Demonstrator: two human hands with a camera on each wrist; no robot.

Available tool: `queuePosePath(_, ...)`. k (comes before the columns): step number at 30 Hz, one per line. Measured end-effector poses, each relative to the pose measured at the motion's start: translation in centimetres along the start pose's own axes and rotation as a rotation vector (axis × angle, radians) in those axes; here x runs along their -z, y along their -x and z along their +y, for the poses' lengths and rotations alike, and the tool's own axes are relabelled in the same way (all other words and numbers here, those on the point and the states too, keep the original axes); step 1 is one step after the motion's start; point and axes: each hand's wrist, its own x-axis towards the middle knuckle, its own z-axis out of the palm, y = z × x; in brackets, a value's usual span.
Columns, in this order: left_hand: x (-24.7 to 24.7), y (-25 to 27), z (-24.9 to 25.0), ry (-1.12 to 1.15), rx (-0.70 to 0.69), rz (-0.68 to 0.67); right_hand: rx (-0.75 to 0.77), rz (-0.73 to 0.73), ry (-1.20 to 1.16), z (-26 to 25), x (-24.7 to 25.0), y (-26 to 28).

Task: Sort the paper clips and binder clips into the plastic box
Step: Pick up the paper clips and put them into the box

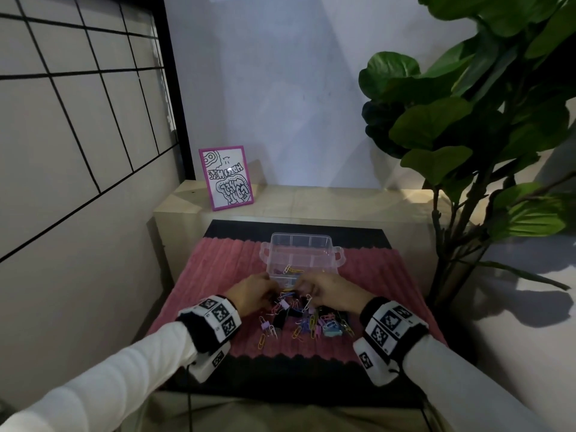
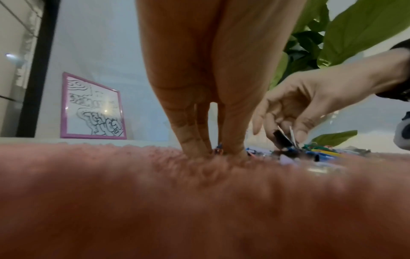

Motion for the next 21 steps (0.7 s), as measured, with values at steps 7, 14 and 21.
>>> queuePosePath(7, 0.6, -0.3, -0.5, -0.007, 0.036, -0.022, -0.033, 0.123, -0.282, 1.3, 1.9, 1.6)
queuePosePath(14, 0.9, 0.5, -1.1, 0.101, 0.016, 0.03, -0.005, 0.199, -0.353, 1.4, 1.1, 1.5)
queuePosePath(21, 0.8, -0.1, -0.1, -0.012, 0.097, -0.051, 0.006, 0.256, -0.451, 0.6, 0.7, 0.3)
